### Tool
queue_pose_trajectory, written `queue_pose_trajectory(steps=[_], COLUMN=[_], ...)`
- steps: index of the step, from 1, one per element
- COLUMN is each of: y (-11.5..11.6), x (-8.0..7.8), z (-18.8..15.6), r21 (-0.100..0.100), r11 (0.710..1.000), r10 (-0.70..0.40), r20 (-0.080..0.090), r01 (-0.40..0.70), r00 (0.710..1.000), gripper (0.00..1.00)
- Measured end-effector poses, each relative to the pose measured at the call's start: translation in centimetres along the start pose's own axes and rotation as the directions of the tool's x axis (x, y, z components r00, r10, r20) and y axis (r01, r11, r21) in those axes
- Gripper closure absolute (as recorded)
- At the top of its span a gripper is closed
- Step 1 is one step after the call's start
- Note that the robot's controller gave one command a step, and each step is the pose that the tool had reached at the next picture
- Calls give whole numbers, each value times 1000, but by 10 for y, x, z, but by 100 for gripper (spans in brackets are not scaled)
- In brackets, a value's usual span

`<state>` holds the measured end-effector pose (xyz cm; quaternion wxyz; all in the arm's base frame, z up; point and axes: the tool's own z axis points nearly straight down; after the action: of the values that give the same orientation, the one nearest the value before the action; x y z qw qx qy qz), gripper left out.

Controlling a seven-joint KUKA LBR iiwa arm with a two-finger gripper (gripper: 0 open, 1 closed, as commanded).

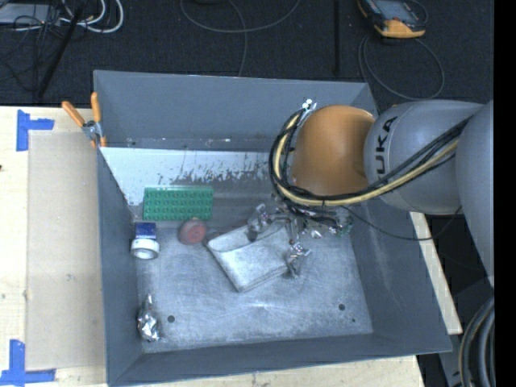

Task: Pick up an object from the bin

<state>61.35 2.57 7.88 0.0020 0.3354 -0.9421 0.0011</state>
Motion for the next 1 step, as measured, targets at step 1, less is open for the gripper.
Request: queue_pose_trajectory(steps=[1], y=[-1], x=[5], z=[0], r21=[-5], r11=[1000], r10=[3], r20=[-20], r01=[-3], r00=[1000], gripper=[100])
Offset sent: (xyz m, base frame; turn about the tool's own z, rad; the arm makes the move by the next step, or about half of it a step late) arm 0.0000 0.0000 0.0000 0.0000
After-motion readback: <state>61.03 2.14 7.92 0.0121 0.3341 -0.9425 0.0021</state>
